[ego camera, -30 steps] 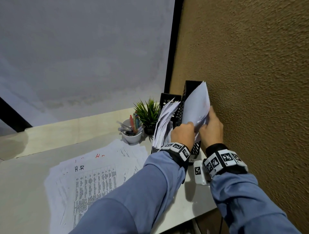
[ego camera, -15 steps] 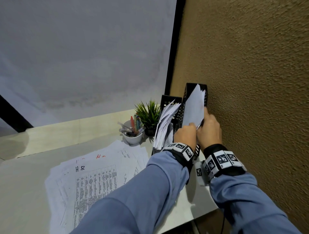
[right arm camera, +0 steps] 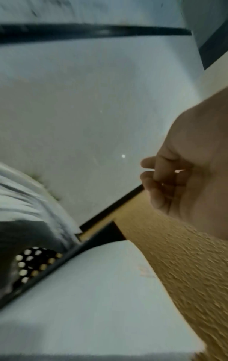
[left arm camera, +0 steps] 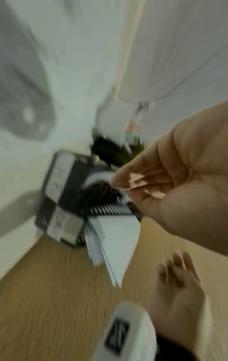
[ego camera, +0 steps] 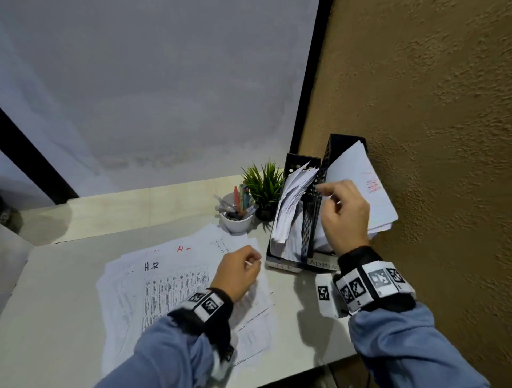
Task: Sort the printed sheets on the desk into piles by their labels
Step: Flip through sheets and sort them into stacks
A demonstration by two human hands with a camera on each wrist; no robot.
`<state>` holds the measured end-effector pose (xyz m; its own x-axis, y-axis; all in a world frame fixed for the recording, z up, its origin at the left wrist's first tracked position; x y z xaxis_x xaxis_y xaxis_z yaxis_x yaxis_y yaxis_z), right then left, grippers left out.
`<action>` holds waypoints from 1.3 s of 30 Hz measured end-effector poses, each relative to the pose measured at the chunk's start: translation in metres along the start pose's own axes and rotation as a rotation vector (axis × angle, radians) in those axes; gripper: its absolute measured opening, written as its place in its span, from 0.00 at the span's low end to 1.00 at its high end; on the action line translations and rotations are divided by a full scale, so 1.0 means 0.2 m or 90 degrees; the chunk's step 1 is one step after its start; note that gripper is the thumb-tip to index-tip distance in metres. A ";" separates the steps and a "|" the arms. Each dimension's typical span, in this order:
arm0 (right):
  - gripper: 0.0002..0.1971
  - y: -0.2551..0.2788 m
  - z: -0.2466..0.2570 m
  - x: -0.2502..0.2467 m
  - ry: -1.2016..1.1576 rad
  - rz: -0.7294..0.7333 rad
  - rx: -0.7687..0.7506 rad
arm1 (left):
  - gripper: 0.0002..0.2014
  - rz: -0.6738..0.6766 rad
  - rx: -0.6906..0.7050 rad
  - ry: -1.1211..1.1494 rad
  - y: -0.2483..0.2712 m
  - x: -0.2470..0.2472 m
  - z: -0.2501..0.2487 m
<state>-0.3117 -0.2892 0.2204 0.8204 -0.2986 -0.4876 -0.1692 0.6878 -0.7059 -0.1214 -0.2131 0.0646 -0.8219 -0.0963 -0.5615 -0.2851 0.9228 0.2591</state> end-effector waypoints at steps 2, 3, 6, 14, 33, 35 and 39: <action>0.14 0.12 0.06 0.21 -0.053 0.101 -0.003 | 0.07 -0.070 -0.141 -0.052 -0.01 -0.13 0.35; 0.14 0.20 0.07 0.32 -0.079 0.156 0.020 | 0.10 -0.096 -0.214 -0.079 0.00 -0.19 0.52; 0.15 0.51 0.05 0.66 -0.134 0.352 0.189 | 0.24 -0.125 -0.396 -0.164 0.06 -0.33 0.89; 0.15 1.13 -0.01 1.04 -0.137 0.551 0.549 | 0.45 -0.194 -0.547 -0.186 0.28 -0.40 1.21; 0.15 1.27 0.03 1.13 -0.258 0.465 0.676 | 0.17 -0.251 -0.321 0.264 0.38 -0.39 1.21; 0.29 1.26 -0.01 1.13 -0.286 0.431 0.727 | 0.18 -0.218 -0.327 0.298 0.37 -0.38 1.19; 0.33 1.25 -0.08 1.13 -0.350 0.349 0.790 | 0.21 -0.179 -0.333 0.409 0.34 -0.38 1.15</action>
<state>-0.1775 -0.1957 -0.0744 0.9584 0.2710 -0.0895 -0.1860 0.8310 0.5242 0.0352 -0.0580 -0.0567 -0.7614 -0.6312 -0.1480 -0.5787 0.5589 0.5940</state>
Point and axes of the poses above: each hand's wrist, its own y-axis away from the middle knuckle, its own x-axis out of the palm, z = x × y, the point moved 8 cm from there along -y, towards the middle knuckle, and after that the axes turned 12 degrees about -x, right-handed, at the moved point
